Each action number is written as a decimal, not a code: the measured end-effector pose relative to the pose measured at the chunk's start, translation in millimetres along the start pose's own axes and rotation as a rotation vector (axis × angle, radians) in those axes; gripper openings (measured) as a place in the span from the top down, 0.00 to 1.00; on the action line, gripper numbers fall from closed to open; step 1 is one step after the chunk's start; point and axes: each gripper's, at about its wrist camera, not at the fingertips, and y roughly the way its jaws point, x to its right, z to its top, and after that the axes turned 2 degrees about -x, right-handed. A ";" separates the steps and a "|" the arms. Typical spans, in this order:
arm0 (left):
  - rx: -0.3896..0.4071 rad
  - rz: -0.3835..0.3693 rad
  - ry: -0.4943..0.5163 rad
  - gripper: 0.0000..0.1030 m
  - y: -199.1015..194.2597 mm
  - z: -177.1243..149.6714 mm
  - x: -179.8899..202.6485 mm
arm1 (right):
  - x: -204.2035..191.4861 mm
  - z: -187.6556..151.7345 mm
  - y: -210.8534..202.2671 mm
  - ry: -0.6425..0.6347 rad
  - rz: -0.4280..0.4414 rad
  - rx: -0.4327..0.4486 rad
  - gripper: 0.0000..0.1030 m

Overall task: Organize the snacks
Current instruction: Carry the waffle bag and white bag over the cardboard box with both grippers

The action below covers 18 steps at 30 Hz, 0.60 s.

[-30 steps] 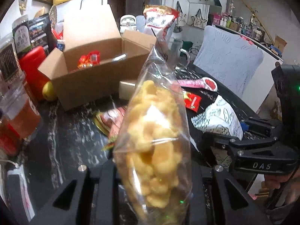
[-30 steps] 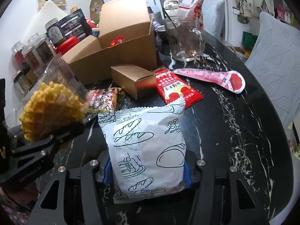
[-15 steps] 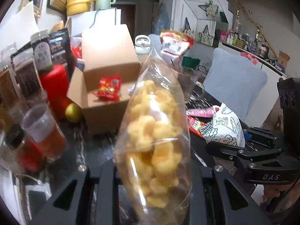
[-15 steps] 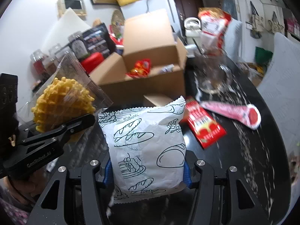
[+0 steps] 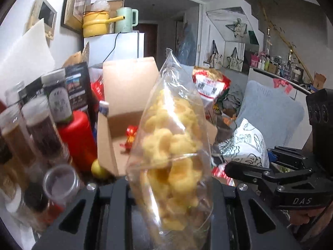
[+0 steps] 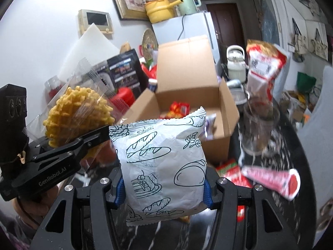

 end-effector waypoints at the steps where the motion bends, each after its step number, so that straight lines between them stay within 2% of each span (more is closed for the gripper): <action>1: 0.006 0.000 0.000 0.76 1.6 3.7 -1.1 | 1.3 8.6 2.2 0.000 -0.001 0.008 0.46; 8: 0.057 0.006 -0.002 0.76 30.3 39.6 -12.7 | 13.4 51.4 22.2 -0.017 -0.011 0.043 0.46; 18: 0.075 0.035 -0.015 0.76 79.2 73.1 -29.0 | 33.4 100.3 59.9 -0.056 -0.021 0.073 0.46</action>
